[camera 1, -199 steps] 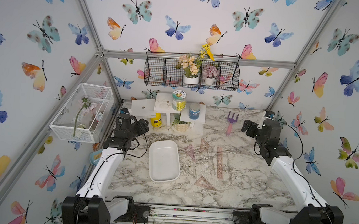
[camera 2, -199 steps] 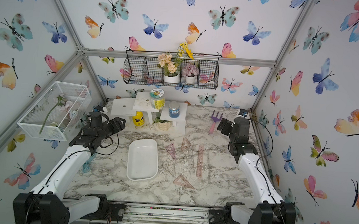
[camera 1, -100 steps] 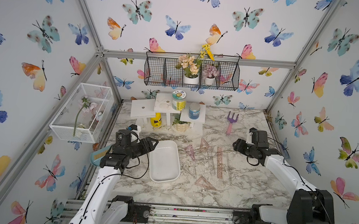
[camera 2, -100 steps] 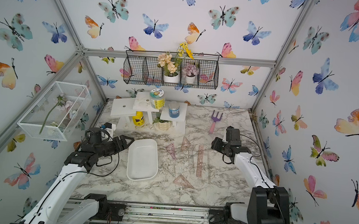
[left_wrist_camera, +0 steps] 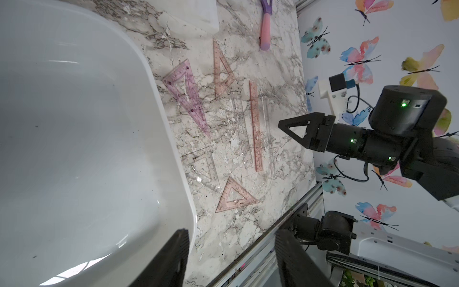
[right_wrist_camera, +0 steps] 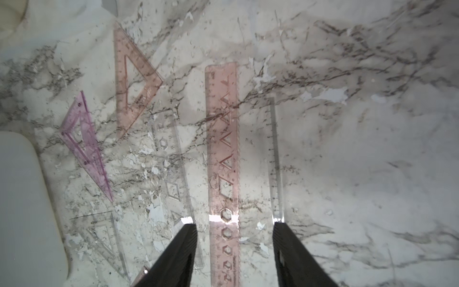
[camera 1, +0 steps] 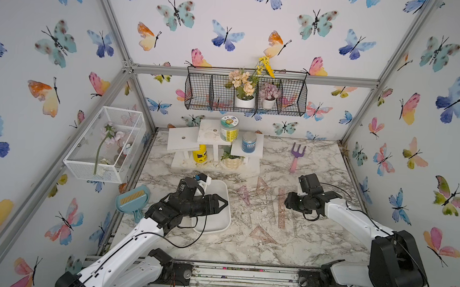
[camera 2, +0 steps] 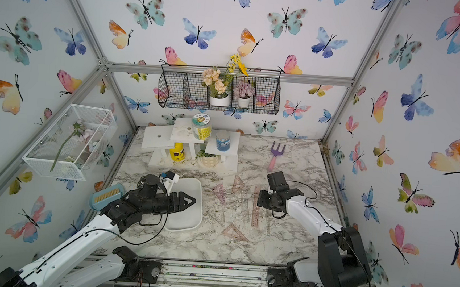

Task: Put the scattered rulers into the storage box
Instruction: Pick up the ruler from the center of the board.

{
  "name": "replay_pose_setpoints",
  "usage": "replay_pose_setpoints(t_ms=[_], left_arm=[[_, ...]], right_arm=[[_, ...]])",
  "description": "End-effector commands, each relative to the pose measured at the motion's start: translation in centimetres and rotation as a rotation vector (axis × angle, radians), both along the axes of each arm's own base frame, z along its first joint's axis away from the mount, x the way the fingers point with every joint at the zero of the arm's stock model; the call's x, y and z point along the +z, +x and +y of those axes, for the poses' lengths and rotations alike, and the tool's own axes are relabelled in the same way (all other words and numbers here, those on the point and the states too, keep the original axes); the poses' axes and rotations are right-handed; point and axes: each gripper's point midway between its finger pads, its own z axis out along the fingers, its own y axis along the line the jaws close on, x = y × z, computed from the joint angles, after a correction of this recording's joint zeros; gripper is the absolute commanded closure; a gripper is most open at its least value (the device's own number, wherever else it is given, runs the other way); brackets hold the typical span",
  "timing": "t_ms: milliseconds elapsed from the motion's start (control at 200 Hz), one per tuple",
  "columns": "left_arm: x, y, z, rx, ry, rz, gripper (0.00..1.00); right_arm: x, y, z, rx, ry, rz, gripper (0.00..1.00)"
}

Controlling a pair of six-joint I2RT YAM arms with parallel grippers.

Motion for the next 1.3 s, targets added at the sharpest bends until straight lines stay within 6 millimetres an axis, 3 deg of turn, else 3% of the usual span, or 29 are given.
replay_pose_setpoints(t_ms=[0,125,566,701,1217,1297], left_arm=[[0.2,0.7,-1.2,0.029,-0.002,-0.024,0.38],[0.4,0.8,-2.0,0.017,-0.005,-0.028,0.38],[-0.6,1.7,-3.4,-0.013,0.001,-0.001,0.38],[-0.6,1.8,-3.6,-0.021,0.000,0.001,0.39],[-0.8,1.6,-3.3,-0.016,0.006,-0.003,0.39],[-0.8,1.5,-3.2,-0.014,0.004,-0.002,0.39]], right_arm=[[-0.8,-0.7,-2.1,-0.054,-0.126,0.044,0.49],[-1.6,-1.3,-2.3,-0.055,-0.152,0.076,0.57],[-3.5,-5.1,-2.6,-0.044,-0.180,0.192,0.62],[-3.9,-6.0,-2.8,-0.050,-0.186,0.213,0.68],[-5.6,-7.7,-3.2,-0.063,-0.198,0.247,0.77],[-5.9,-7.7,-3.2,-0.063,-0.201,0.252,0.82]])
